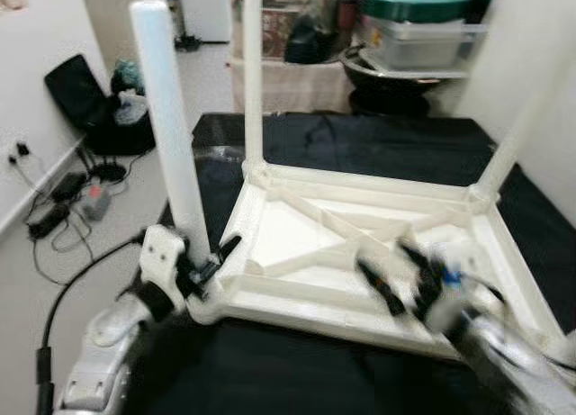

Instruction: Building children table

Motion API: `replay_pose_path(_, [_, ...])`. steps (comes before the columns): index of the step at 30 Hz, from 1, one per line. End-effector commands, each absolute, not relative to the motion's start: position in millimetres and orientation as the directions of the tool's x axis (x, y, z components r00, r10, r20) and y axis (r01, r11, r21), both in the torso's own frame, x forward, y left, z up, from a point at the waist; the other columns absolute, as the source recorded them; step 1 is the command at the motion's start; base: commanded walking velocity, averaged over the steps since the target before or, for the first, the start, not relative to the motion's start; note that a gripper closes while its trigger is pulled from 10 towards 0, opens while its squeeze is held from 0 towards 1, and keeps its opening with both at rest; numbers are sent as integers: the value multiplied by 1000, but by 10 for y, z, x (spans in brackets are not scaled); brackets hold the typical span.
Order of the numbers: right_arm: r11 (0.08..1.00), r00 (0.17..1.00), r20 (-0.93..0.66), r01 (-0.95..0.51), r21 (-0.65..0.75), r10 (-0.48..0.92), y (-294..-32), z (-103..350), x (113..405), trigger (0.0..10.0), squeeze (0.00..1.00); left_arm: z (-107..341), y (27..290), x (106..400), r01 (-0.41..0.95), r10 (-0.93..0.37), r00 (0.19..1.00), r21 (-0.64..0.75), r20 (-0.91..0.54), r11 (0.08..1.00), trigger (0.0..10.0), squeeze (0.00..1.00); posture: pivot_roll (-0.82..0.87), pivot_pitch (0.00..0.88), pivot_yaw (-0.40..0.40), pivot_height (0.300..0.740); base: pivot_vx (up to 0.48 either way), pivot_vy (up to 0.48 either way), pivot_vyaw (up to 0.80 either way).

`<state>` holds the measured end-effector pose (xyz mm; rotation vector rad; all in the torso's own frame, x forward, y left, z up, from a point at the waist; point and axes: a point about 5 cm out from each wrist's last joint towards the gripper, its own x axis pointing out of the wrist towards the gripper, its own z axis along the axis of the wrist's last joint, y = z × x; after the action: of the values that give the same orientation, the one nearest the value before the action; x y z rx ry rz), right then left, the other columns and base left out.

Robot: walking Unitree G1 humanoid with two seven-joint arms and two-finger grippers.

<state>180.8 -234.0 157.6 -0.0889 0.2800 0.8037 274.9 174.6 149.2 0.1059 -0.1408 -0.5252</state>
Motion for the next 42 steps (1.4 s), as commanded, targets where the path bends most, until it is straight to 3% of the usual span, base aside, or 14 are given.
replay_pose_path(1, [568, 531, -293, -821, 52, 795, -2389, 1664, 1648, 10000, 0, 1404, 1934, 2748, 446, -457, 890, 192, 12, 874, 353, 0, 62, 0, -51, 740, 0, 0, 0])
replay_pose_path(3, [518, 463, -326, -849, 104, 824, -2462, 1678, 1555, 10000, 0, 1416, 1955, 2736, 441, -450, 893, 193, 1, 876, 824, 0, 58, 0, -52, 740, 0, 0, 0])
replay_pose_path(5, [518, 463, -326, -849, 104, 824, -2462, 1678, 1555, 10000, 0, 1416, 1955, 2736, 441, -450, 893, 193, 1, 876, 824, 0, 58, 0, -52, 740, 0, 0, 0])
replay_pose_path(9, [478, 408, -360, -869, 129, 839, -2476, 1638, 1514, 10000, 0, 1417, 1958, 2721, 439, -446, 895, 192, -8, 878, 2314, 0, 59, 0, -56, 740, 0, 0, 0])
replay_pose_path(15, [573, 438, -561, -816, 80, 703, -2611, 1268, 1644, 10000, 0, 1418, 1960, 2683, 448, -452, 892, 193, -27, 873, 3608, 0, 75, 0, -66, 740, 0, 0, 0])
replay_pose_path(21, [541, 390, -559, -831, 127, 731, -2628, 1285, 1597, 10000, 0, 1418, 1976, 2677, 447, -449, 893, 193, -34, 873, 3608, 0, 74, 0, -72, 740, 0, 0, 0])
replay_pose_path(25, [581, 375, -683, -809, 89, 627, -2853, 1130, 1625, 10000, 0, 1429, 1950, 2681, 448, -450, 892, 185, -30, 875, 3647, 0, 76, 0, -84, 740, 0, 0, 0])
replay_pose_path(31, [592, 366, -712, -802, 86, 599, -2921, 1084, 1635, 10000, 0, 1430, 1935, 2673, 449, -452, 892, 182, -30, 875, 3765, 0, 76, 0, -88, 740, 0, 0, 0])
replay_pose_path(34, [670, 401, -797, -742, 6, 451, -3121, 931, 1703, 10000, 0, 1426, 1918, 2628, 479, -479, 877, 160, -37, 863, 4314, 0, 79, 0, -94, 740, 0, 0, 0])
replay_pose_path(36, [670, 401, -797, -742, 6, 451, -3121, 931, 1703, 10000, 0, 1426, 1918, 2628, 479, -479, 877, 160, -37, 863, 4314, 0, 79, 0, -94, 740, 0, 0, 0])
replay_pose_path(38, [718, 444, -813, -695, -46, 377, -3207, 875, 1765, 10000, 0, 1410, 1898, 2599, 505, -504, 862, 151, -50, 850, 5098, 0, 79, 0, -94, 740, 0, 0, 0])
replay_pose_path(40, [768, 507, -808, -631, -111, 300, -3287, 848, 1864, 10000, 0, 1378, 1859, 2553, 546, -541, 838, 141, -74, 826, 5569, 0, 79, 0, -94, 740, 0, 0, 0])
replay_pose_path(41, [839, 618, -774, -488, -242, 137, -3448, 838, 2055, 10000, 0, 1308, 1769, 2426, 647, -635, 762, 105, -131, 755, 6549, 0, 82, 0, -97, 740, 0, 0, 0])
replay_pose_path(42, [854, 658, -749, -433, -288, 81, -3502, 853, 2129, 10000, 0, 1282, 1720, 2341, 708, -693, 703, 76, -156, 702, 7059, 0, 82, 0, -98, 740, 0, 0, 0])
